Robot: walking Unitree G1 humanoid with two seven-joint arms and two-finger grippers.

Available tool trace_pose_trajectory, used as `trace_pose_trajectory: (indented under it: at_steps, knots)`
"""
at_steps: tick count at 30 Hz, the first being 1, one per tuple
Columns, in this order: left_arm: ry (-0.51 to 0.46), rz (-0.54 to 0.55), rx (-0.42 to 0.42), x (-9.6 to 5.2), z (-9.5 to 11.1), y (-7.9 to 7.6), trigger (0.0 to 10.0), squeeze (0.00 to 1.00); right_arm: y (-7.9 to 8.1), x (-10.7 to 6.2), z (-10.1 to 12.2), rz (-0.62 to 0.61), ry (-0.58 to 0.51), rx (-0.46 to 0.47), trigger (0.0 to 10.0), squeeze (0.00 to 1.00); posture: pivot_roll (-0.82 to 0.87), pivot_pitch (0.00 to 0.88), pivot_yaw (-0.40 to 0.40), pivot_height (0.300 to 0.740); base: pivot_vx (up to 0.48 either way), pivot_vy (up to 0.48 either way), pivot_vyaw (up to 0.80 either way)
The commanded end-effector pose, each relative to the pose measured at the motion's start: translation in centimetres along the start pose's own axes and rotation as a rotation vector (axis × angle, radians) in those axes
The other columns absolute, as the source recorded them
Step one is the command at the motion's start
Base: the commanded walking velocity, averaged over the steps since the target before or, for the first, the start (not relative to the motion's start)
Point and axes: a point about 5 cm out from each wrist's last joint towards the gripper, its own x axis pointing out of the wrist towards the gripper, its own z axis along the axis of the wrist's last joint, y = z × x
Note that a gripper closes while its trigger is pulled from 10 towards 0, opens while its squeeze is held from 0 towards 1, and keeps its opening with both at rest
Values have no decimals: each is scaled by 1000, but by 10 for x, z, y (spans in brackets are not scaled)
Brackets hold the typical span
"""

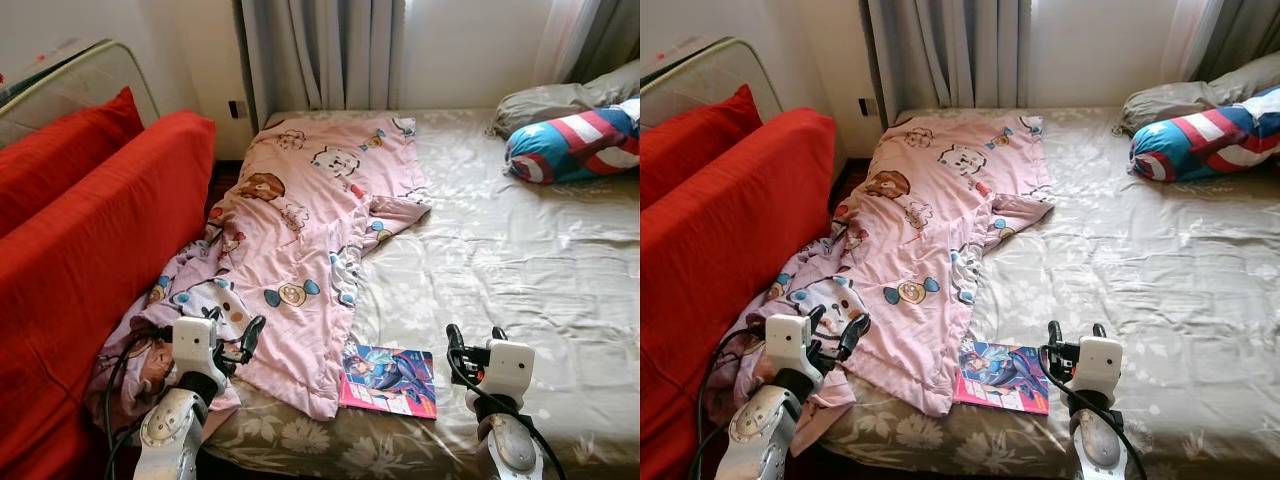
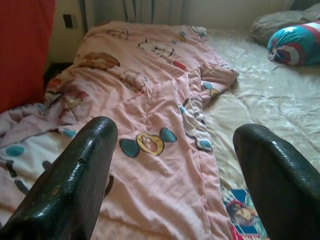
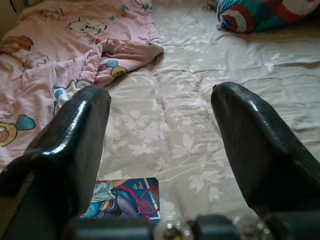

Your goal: Clean up the room

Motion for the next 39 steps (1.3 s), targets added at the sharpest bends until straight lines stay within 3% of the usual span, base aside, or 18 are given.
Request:
trace_pose_trajectory:
  at_steps: [1,6,10,39]
  knots:
    - [8,9,4,-4,1,2,10000,0,2,-3,3,1,-15,17,10000,0,-69,11,37,696,0,0,0]
    - [-11,31,-3,-5,8,4,10000,0,1,-3,0,-6,32,3,10000,0,-71,21,35,691,0,0,0]
    - [-18,54,-2,-4,11,8,10000,0,0,-3,3,1,9,0,10000,0,-67,27,32,666,0,0,0]
    - [-13,64,-14,-2,15,7,10000,0,5,-1,2,36,33,24,10000,0,-63,44,34,642,0,0,0]
